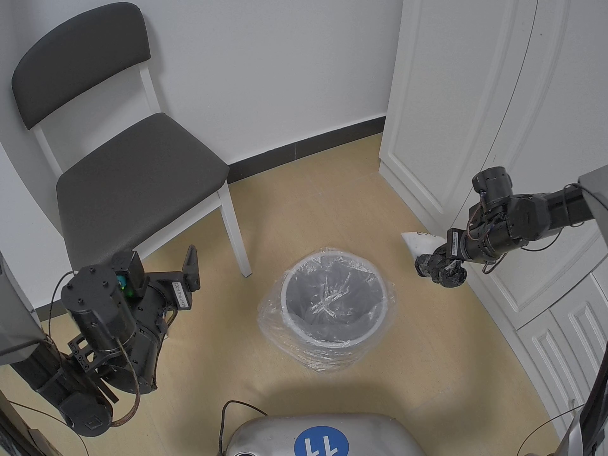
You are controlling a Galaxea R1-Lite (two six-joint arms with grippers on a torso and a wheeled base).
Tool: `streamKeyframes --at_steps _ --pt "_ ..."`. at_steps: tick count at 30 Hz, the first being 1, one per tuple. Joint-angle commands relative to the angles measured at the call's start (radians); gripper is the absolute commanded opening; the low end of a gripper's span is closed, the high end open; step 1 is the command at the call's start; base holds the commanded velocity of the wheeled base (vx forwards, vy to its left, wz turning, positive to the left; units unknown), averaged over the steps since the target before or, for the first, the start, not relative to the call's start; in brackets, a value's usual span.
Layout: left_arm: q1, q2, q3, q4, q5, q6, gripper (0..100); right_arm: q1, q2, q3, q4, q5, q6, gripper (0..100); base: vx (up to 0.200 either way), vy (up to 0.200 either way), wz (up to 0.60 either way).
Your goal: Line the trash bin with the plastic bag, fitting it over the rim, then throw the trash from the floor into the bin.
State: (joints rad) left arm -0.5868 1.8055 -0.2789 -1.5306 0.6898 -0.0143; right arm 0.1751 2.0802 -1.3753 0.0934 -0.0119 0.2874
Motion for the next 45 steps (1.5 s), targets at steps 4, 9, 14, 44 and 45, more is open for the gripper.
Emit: streamKeyframes --at_steps 4,9,14,44,45 --pt "-0.005 -0.087 0.003 0.000 0.014 0.062 100 0.147 -0.333 0.248 -0.170 0.001 -0.082 0 0.000 0.000 0.00" --pt "-0.005 -0.123 0.007 0.000 0.017 0.074 100 0.261 -0.381 0.309 -0.224 -0.011 -0.070 0 0.000 0.000 0.00" --pt "0.004 -0.132 0.015 0.000 0.017 0.094 100 0.328 -0.339 0.320 -0.299 -0.008 -0.014 0 0.000 0.000 0.00" --pt "0.015 -0.161 0.015 0.000 0.017 0.131 100 0.371 0.072 -0.251 0.126 0.096 0.483 0 0.000 0.000 0.00" --pt "0.015 -0.160 0.014 0.000 0.017 0.131 100 0.371 0.081 -0.251 0.127 0.096 0.480 0 0.000 0.000 0.00"
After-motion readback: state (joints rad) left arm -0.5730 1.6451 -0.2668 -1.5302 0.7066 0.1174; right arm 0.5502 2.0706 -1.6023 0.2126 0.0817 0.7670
